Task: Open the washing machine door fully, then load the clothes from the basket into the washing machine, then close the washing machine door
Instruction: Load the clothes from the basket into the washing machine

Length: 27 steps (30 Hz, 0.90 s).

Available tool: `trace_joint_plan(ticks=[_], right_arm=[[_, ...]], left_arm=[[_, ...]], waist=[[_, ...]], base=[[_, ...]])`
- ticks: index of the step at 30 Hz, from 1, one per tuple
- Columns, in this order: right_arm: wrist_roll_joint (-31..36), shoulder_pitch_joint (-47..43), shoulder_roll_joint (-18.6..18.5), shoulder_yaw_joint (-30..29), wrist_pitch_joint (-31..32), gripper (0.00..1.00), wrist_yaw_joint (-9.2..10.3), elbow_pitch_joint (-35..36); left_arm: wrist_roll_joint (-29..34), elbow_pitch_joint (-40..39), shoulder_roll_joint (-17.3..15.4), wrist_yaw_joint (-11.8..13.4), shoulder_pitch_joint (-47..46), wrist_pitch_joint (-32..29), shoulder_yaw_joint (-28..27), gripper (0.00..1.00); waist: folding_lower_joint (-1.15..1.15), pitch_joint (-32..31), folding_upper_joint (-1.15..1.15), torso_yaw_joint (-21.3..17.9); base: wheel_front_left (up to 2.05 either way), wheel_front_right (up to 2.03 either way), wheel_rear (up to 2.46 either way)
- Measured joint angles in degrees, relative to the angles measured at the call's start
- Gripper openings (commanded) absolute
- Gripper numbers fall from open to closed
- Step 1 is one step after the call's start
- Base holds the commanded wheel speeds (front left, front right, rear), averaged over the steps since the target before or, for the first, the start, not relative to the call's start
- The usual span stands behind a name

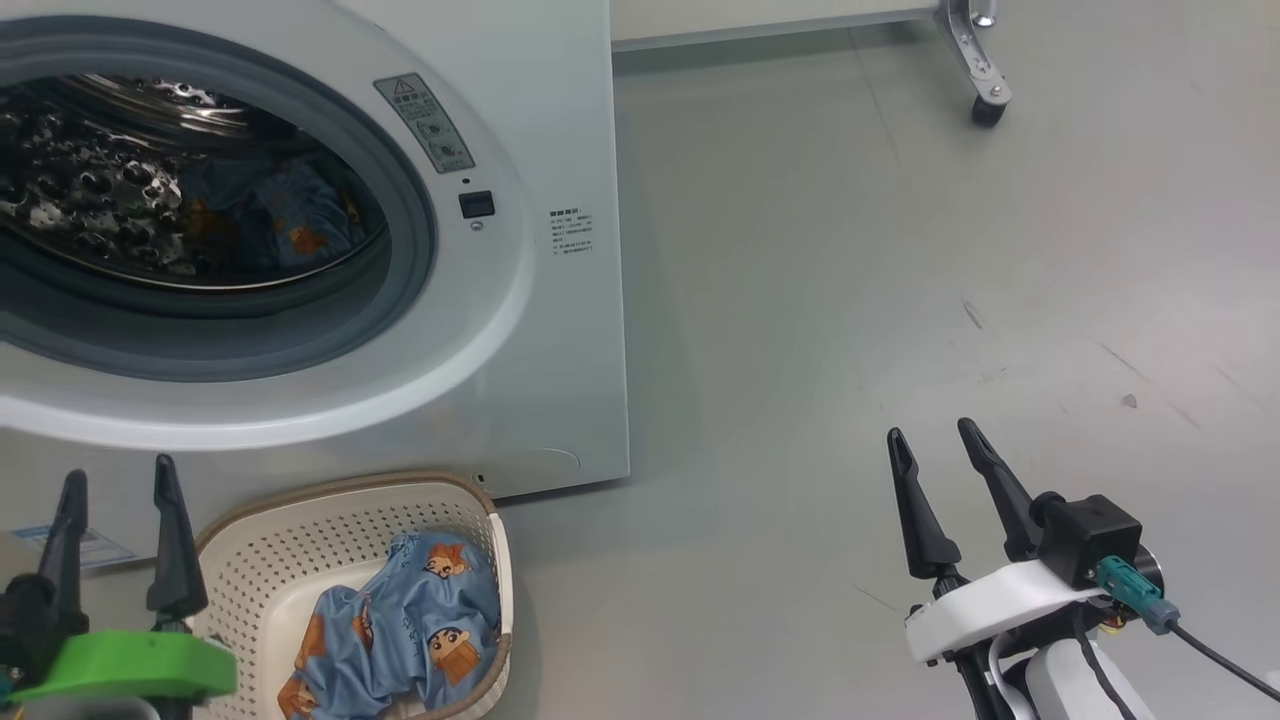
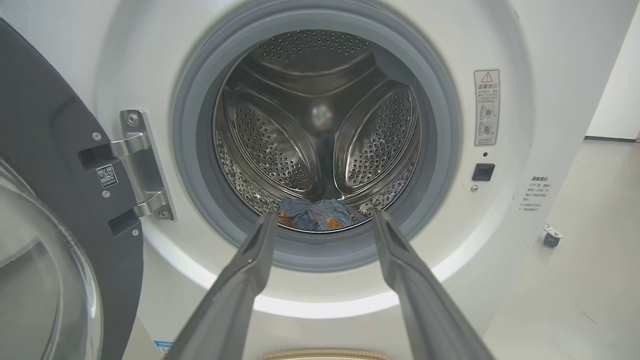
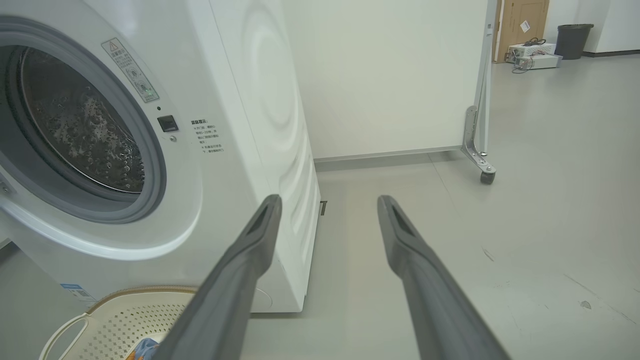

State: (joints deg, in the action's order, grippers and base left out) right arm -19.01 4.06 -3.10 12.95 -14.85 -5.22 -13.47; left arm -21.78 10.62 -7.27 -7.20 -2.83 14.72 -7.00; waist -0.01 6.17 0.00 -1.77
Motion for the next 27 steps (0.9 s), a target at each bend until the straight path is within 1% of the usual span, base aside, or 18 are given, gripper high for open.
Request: trace_joint_plan(ticks=[9, 17, 27], right_arm=[[0.5, -2.3, -0.3, -0.7, 0.0, 1.00, 0.00, 0.4], [0.6, -3.5, -0.4, -0.7, 0.0, 1.00, 0.00, 1.5], [0.6, -3.8, -0.5, -0.9, 0.0, 1.00, 0.00, 2.1]], left_arm=[[2.1, -2.6, 2.5, 0.0, 5.6, 0.0, -0.1, 1.00], [3.9, -5.4, 2.8, 0.0, 10.7, 0.0, -0.3, 1.00], [5.0, -7.2, 4.1, 0.0, 13.7, 0.0, -0.3, 1.00]], waist=[[0.00, -3.2, 0.00, 0.2], [0.00, -4.4, 0.00, 0.4], [0.00, -4.8, 0.00, 0.6]], base=[[0.00, 0.00, 0.00], [0.00, 0.00, 0.00], [0.00, 0.00, 0.00]])
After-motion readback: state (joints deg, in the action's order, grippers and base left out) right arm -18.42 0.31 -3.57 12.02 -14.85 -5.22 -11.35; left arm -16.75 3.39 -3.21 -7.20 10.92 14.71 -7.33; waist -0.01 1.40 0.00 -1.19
